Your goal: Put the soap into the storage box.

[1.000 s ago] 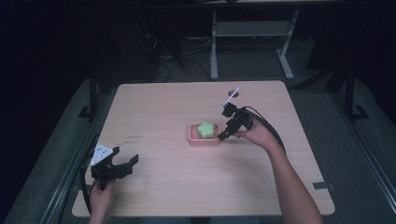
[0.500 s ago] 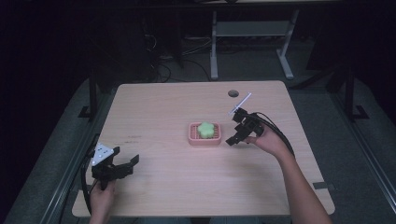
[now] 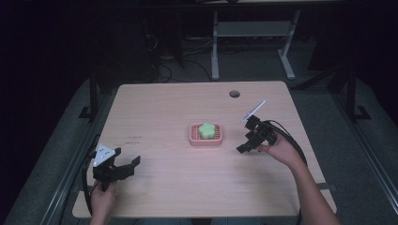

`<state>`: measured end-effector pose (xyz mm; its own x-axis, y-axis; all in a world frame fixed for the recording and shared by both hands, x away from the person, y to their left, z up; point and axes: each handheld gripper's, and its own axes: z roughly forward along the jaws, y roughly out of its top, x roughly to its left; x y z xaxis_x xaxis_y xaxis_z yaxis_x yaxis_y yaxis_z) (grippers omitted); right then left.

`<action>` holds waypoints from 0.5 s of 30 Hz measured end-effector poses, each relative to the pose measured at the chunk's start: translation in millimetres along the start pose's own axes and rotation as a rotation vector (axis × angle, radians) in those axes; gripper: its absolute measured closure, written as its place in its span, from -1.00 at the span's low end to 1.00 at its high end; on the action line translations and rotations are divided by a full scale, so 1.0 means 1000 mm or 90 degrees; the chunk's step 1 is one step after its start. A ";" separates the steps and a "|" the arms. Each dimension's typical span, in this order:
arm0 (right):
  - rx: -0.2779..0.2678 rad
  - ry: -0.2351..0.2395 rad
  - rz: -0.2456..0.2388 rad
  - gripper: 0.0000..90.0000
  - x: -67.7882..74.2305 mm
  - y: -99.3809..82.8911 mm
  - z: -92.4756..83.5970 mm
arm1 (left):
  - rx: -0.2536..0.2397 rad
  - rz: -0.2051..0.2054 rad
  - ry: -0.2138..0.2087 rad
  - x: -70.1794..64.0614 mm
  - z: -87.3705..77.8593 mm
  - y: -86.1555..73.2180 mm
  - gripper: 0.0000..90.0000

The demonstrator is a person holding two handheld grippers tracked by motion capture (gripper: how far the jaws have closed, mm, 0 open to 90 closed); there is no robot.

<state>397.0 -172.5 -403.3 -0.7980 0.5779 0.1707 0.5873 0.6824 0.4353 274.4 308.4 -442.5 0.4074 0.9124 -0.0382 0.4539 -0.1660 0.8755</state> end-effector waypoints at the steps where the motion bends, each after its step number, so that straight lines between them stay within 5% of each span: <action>1: 0.003 -0.001 0.002 -0.50 0.000 -0.003 0.000 | 0.000 0.001 0.000 0.000 0.000 0.000 -0.68; 15: -0.009 -0.003 0.019 -0.49 0.004 -0.041 -0.003 | 0.005 0.008 -0.002 -0.002 0.001 0.000 -0.68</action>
<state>369.3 -199.2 -418.0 -0.7796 0.5998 0.1802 0.6088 0.6584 0.4425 274.4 306.7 -442.9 0.4153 0.9092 -0.0292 0.4552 -0.1799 0.8720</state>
